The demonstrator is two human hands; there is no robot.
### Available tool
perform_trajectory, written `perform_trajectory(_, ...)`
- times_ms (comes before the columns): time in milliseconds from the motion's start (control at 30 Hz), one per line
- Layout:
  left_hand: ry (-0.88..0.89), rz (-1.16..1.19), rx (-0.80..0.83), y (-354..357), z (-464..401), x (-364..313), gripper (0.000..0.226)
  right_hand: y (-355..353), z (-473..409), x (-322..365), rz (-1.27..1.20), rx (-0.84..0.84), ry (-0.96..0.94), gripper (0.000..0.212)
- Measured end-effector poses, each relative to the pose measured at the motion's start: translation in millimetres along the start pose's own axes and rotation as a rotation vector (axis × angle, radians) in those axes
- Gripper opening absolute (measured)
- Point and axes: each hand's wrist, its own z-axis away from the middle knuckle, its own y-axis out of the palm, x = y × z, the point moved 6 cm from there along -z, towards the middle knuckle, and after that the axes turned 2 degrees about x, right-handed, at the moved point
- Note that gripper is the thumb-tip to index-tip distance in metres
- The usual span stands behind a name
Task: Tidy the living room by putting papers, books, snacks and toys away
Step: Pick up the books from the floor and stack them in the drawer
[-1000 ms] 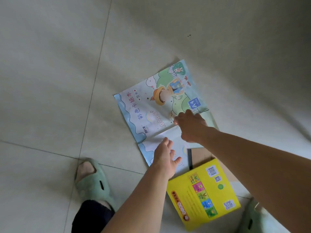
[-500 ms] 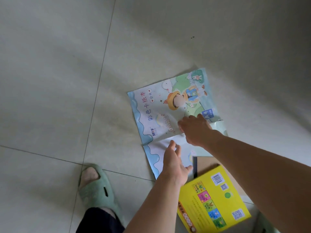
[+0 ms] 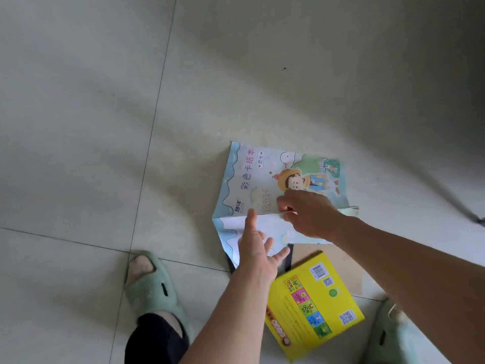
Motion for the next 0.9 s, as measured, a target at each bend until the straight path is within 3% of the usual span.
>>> perform_trajectory(133, 0.015, 0.078, 0.039, 26.9, 33.9, -11.4, 0.067, -42.7, 27.5, 21.5, -0.091, -0.208, -0.086, 0.007)
perform_trajectory(300, 0.136, 0.101, 0.172, 59.9, 62.4, -35.7, 0.041, -79.6, 45.7, 45.2, -0.143, -0.413, -0.152, 0.006)
perform_trajectory(400, 0.356, 0.025, 0.088, 61.7, 70.9, -51.3, 0.04, -88.4, 58.2, 55.9, -0.135, -0.518, -0.218, 0.002)
perform_trajectory(500, 0.617, -0.132, 0.042, 52.4, 72.5, -66.6, 0.03, -85.6, 69.6, 53.9, -0.17, -0.593, -0.212, 0.025)
perform_trajectory(633, 0.893, -0.415, -0.006, 31.8, 77.3, -89.7, 0.029, -61.2, 93.3, 4.0, -0.298, -0.801, 0.099, 0.028)
perform_trajectory(733, 0.98, -0.528, -0.033, 9.6, 66.9, -97.9, 0.021, -4.9, 106.7, -45.2, -0.397, -0.642, 0.461, 0.016)
perform_trajectory(833, 0.97, -0.618, -0.039, -12.8, 45.9, -96.8, 0.011, 68.9, 120.5, -68.8, -0.369, -0.233, 0.695, 0.039)
perform_trajectory(900, 0.976, -0.673, -0.042, -24.7, 33.0, -94.9, 0.017, 106.9, 130.7, -72.9, -0.368, -0.102, 0.782, 0.056)
